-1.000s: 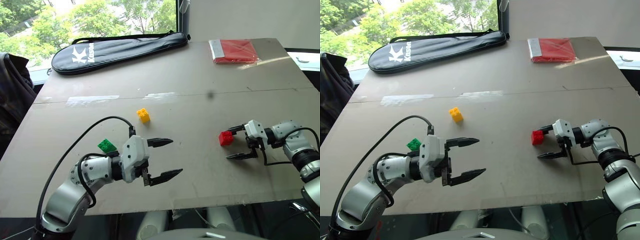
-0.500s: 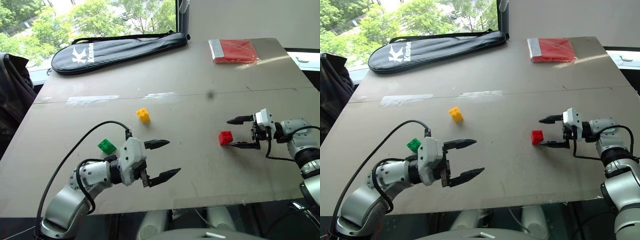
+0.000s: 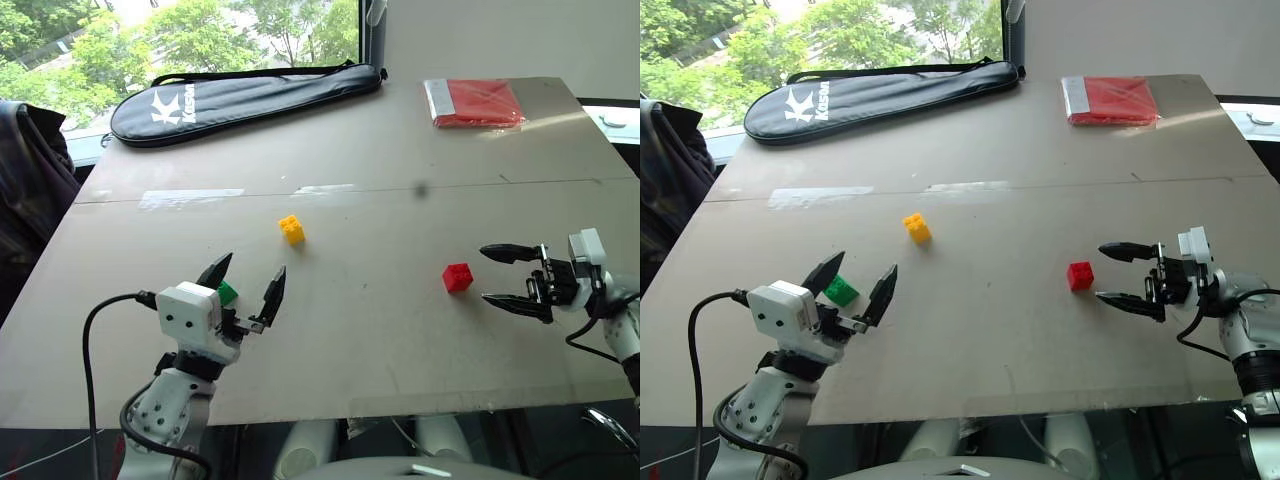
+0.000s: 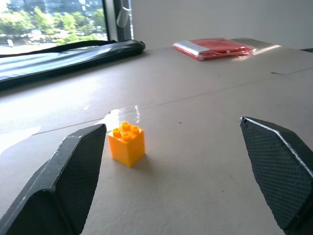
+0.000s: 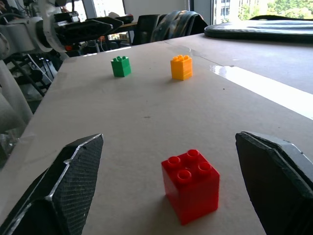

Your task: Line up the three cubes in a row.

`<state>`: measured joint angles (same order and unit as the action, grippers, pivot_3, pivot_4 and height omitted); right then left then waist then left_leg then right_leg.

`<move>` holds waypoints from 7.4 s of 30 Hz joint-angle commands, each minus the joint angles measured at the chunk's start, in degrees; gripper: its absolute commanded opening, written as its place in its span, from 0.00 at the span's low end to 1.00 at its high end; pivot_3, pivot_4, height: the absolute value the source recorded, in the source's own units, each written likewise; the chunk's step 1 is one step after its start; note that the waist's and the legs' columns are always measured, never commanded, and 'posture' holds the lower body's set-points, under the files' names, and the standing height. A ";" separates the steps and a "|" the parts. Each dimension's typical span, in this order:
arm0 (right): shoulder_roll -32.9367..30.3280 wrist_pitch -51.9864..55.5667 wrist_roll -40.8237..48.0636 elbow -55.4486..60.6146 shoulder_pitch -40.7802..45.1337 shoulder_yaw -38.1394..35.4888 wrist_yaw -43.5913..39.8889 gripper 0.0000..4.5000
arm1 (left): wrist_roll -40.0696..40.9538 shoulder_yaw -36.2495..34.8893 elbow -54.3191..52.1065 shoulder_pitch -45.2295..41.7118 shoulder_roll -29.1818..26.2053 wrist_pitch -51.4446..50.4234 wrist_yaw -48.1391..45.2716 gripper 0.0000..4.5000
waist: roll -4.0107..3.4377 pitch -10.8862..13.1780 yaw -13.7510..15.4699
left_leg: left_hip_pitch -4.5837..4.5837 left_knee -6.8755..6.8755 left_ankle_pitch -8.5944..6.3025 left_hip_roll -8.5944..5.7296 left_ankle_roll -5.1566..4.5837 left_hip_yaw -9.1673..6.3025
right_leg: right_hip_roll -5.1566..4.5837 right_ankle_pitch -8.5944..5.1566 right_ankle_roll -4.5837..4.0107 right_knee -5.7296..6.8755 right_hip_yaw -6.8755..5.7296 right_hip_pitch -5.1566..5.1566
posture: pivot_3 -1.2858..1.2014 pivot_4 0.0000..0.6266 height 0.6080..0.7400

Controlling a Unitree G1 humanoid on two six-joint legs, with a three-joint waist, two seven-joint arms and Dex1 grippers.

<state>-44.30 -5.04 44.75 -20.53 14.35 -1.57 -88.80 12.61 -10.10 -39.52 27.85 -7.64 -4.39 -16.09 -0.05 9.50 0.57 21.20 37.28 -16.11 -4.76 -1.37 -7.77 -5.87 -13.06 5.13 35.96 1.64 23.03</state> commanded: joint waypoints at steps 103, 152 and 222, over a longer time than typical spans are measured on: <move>4.51 0.49 -6.82 12.58 -12.48 -16.44 3.54 1.00 | -7.76 31.61 65.52 -63.93 -9.42 10.79 -50.47 0.26 | 0.00 -0.06 -0.16 | 0.02 0.27 0.26 -0.09 0.36 -0.03 | 0.11 0.18 0.17 0.55 -0.03 0.16 | 0.52 0.24 0.94; 7.22 7.16 -4.61 14.19 -5.47 -14.71 4.45 1.00 | -8.95 0.02 22.71 -29.52 -0.34 -11.44 6.24 1.00 | 0.10 -0.01 0.34 | -0.08 0.32 0.20 -0.07 0.24 -0.01 | 0.08 0.18 0.17 0.77 0.08 0.18 | 0.52 0.24 0.94; 7.86 6.28 -5.11 16.54 -6.45 -15.88 10.05 1.00 | -17.28 11.10 41.09 -42.72 2.22 -16.80 15.42 0.27 | 0.10 -0.04 0.12 | -0.04 0.42 0.32 -0.08 0.47 -0.03 | 0.12 0.18 0.17 0.81 0.02 0.19 | 0.52 0.24 0.94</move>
<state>-35.95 2.09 38.91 -4.51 7.41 -15.81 -78.25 -4.33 1.08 0.63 -15.84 -4.75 -20.12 -0.39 0.05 9.47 0.69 21.16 37.70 -15.78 -4.83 -0.90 -7.80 -5.75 -12.87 5.31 36.76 1.66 23.22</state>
